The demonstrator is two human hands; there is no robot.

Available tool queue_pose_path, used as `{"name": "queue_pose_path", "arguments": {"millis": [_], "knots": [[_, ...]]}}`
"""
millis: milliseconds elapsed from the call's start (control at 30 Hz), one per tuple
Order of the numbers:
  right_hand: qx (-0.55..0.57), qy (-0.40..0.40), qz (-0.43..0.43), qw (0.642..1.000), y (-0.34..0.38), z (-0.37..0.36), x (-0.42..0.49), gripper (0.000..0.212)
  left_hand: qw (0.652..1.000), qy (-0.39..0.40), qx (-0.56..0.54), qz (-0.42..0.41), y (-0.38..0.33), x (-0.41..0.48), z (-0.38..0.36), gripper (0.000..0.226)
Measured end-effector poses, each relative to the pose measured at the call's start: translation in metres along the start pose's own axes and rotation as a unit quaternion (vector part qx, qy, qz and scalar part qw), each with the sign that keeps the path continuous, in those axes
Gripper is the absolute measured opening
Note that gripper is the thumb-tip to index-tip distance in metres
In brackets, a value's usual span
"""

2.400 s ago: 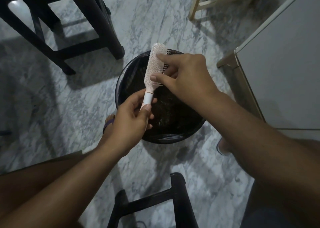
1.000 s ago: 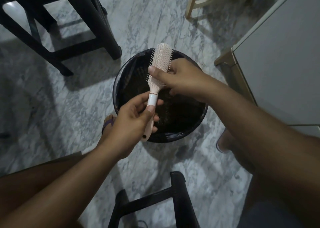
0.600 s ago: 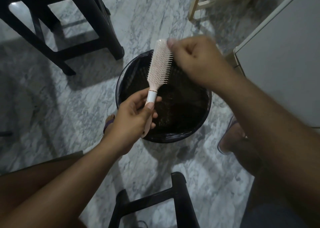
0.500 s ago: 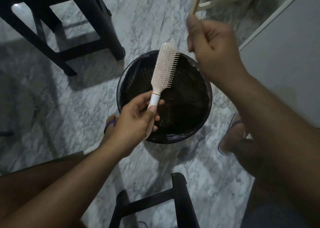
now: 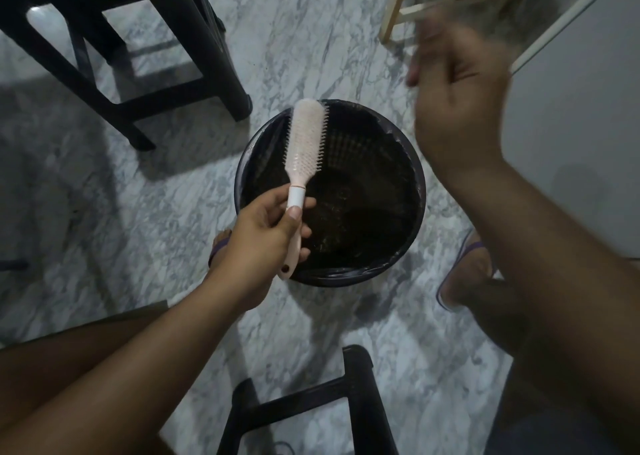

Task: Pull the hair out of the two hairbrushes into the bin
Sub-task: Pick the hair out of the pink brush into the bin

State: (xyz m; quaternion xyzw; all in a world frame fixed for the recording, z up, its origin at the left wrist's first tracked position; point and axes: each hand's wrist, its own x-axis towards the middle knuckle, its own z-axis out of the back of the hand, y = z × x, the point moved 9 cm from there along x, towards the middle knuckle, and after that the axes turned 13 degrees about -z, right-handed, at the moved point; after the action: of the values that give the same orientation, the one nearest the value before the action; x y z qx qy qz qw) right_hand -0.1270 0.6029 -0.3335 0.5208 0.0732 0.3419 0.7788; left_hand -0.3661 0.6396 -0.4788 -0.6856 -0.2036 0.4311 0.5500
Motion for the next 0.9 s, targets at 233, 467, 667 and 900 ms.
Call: {"name": "queue_pose_path", "arguments": {"millis": [233, 467, 667, 900], "knots": [[-0.215, 0.297, -0.133, 0.921, -0.05, -0.065, -0.035, 0.052, 1.0, 0.015, 0.007, -0.02, -0.006, 0.0, -0.005, 0.034], [-0.189, 0.21, -0.069, 0.957, -0.026, -0.07, -0.034, 0.049, 0.998, 0.02, 0.043, -0.035, -0.005, -0.004, -0.007, 0.036], [-0.261, 0.193, -0.033, 0.945, -0.018, -0.068, -0.037, 0.041, 0.992, 0.022, 0.103, -0.074, -0.01, -0.005, -0.005, 0.04], [-0.245, 0.134, 0.035, 0.96, -0.011, -0.065, -0.045, 0.028, 0.989, 0.036, 0.11, -0.086, -0.01, -0.007, -0.009, 0.041]]}}
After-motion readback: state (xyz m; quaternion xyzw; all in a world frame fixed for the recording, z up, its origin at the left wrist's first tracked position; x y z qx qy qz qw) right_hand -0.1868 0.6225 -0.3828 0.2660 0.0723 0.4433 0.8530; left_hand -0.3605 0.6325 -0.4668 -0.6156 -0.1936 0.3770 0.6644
